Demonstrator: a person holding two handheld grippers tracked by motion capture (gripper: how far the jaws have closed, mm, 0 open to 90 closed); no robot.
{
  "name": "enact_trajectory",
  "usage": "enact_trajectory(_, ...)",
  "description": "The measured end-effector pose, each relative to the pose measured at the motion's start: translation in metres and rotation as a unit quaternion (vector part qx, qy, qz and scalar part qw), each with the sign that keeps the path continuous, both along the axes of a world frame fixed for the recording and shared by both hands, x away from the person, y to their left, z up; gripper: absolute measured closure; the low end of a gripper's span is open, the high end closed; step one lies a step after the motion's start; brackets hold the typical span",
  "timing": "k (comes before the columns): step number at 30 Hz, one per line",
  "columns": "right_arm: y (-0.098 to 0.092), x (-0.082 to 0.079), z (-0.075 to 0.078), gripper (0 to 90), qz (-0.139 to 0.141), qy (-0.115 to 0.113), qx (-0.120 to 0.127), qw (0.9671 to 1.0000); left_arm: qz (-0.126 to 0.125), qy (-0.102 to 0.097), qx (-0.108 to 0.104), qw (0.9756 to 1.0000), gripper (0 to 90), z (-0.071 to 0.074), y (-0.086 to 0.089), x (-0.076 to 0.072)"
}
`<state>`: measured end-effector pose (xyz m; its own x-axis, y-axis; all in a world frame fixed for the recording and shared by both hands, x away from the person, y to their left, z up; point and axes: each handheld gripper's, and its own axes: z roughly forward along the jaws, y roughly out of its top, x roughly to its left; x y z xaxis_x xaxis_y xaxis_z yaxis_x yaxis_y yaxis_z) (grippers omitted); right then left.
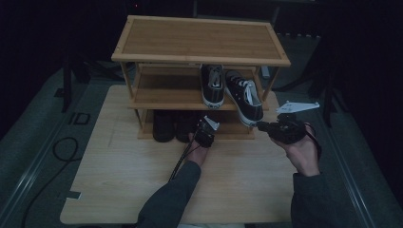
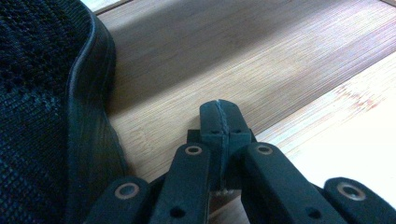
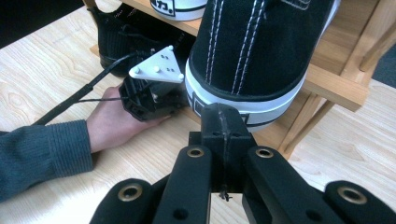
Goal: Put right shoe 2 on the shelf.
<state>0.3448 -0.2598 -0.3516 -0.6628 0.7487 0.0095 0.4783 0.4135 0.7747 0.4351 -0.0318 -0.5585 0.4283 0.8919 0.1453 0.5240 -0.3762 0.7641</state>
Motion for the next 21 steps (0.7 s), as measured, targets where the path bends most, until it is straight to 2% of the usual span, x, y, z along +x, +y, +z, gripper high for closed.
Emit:
enact_trajectory(4, 0.004, 0.003, -0.001, 90.0, 0.001, -0.001, 0.007, 1.0, 0.001, 0.0, 0.0, 1.0, 90.0, 0.0, 0.0, 0.0)
enact_trajectory(6, 0.007, 0.005, -0.001, 90.0, 0.005, -0.002, 0.011, 0.9999, 0.002, 0.0, -0.007, 1.0, 90.0, -0.001, -0.001, 0.0)
enact_trajectory(7, 0.009, 0.006, -0.001, 90.0, 0.008, -0.001, 0.014, 0.9999, 0.0, 0.002, -0.002, 1.0, 90.0, 0.0, 0.0, 0.0)
enact_trajectory(16, 0.029, 0.017, -0.006, 90.0, 0.014, -0.005, 0.019, 0.9997, 0.002, 0.001, -0.005, 1.0, 90.0, 0.0, 0.0, 0.0)
enact_trajectory(21, 0.034, 0.023, -0.006, 90.0, 0.018, -0.005, 0.022, 0.9996, 0.003, 0.002, -0.005, 1.0, 90.0, 0.0, 0.0, 0.0)
